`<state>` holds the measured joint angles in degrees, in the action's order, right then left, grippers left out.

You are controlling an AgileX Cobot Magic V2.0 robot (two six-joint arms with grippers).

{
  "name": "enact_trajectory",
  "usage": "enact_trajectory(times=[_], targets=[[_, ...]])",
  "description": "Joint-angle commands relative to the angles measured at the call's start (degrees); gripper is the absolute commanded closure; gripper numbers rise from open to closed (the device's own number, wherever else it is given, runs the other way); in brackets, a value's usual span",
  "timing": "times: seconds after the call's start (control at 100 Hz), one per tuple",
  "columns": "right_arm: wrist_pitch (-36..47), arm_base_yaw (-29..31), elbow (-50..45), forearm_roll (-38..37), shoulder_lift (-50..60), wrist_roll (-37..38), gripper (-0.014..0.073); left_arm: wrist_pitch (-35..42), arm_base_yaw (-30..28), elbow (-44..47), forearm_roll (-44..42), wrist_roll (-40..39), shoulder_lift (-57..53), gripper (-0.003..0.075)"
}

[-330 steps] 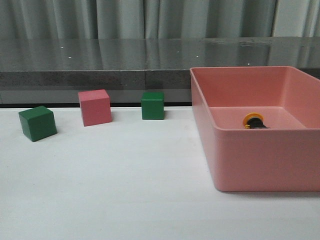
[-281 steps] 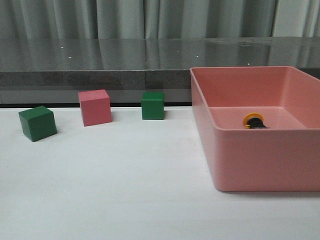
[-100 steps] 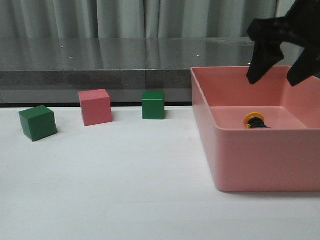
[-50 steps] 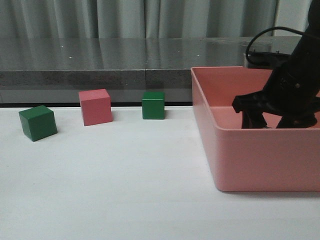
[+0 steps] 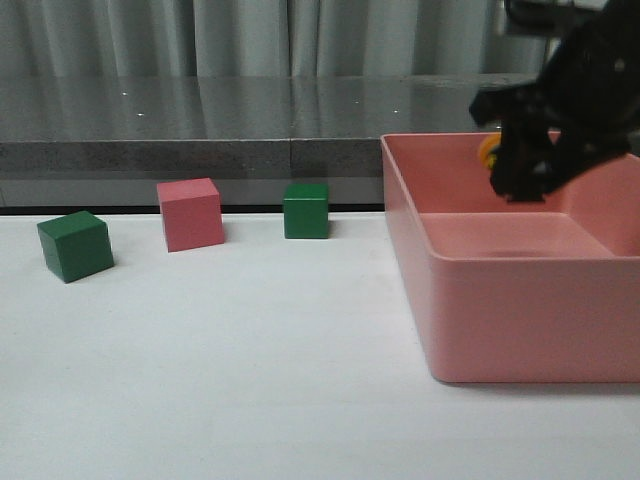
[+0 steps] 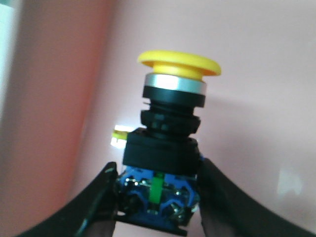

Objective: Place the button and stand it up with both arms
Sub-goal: 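Lift the button out of the bin and lay it on the table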

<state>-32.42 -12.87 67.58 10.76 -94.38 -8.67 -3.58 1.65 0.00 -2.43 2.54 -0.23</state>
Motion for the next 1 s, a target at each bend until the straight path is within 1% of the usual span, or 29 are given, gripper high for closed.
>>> enact_trajectory(times=[0.0,0.19,0.32,0.39,0.54,0.68,0.82,0.99], targets=[[-2.05,-3.02,5.57,0.30,5.74,-4.59,0.0621,4.53,-0.16,2.62,0.49,-0.42,-1.79,0.0740],[-9.63,-14.58,15.22,0.35,4.34,-22.85,0.0621,4.53,-0.16,2.62,0.49,-0.42,-1.79,0.0740],[-12.00,-21.41,19.73,0.35,-0.21,-32.00,0.0621,4.53,-0.16,2.62,0.49,-0.42,-1.79,0.0740],[-12.48,-23.65,21.56,0.35,-3.67,-36.97,0.0621,4.53,-0.16,2.62,0.49,-0.42,-1.79,0.0740],[-13.40,-26.29,25.48,0.35,-12.43,-46.67,0.0621,4.53,-0.16,2.62,0.49,-0.42,-1.79,0.0740],[-12.93,-27.55,28.80,0.35,-19.73,-51.27,0.0621,4.53,-0.16,2.62,0.49,-0.42,-1.79,0.0740],[-11.43,-27.90,31.55,0.35,-25.00,-51.46,0.0621,4.53,-0.16,2.62,0.49,-0.42,-1.79,0.0740],[-12.03,-27.97,32.94,0.35,-27.49,-51.46,0.0612,4.53,-0.16,2.62,0.49,-0.42,-1.79,0.0740]])
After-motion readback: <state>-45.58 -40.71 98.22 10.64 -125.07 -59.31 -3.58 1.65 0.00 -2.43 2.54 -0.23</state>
